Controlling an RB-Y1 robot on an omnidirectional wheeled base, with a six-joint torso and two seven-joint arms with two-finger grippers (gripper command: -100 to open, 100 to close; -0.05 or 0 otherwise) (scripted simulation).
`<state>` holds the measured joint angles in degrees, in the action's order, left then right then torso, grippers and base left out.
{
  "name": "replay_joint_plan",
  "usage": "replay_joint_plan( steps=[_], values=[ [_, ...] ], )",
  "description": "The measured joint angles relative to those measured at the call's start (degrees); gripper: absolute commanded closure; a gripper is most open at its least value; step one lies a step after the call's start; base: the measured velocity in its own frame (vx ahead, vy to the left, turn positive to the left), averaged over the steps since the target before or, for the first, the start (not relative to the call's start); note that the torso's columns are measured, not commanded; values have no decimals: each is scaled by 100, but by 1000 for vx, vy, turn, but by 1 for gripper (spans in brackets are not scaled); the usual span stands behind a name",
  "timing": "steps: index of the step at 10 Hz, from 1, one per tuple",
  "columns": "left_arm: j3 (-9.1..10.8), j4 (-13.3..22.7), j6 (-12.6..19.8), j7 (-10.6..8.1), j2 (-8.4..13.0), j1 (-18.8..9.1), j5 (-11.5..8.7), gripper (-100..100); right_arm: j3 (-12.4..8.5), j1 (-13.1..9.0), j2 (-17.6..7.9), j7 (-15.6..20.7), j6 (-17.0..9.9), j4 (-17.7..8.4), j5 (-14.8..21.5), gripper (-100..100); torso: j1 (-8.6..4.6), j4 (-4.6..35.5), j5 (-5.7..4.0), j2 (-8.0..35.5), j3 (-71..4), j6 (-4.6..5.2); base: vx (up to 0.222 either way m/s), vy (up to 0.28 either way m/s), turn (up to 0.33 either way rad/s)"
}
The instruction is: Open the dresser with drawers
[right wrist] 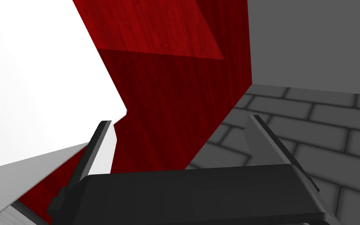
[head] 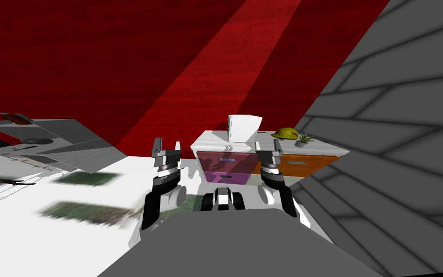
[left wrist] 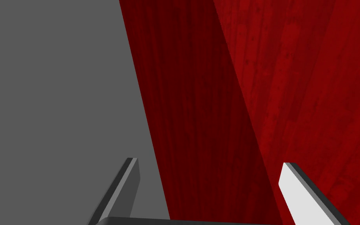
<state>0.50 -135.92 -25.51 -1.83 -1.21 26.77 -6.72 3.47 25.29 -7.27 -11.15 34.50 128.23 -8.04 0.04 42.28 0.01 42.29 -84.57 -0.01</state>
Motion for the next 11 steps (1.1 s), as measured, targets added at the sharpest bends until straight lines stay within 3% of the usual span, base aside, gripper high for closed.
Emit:
replay_joint_plan(
  steps=[11],
  values=[
    [0, 0, 0, 0, 0, 0, 0, 0, -33, -81, -113, -1690, 261, -581, -805, -100, -3, 0, -1, -1, -1, -2, -13, 20, 96]
  ],
)
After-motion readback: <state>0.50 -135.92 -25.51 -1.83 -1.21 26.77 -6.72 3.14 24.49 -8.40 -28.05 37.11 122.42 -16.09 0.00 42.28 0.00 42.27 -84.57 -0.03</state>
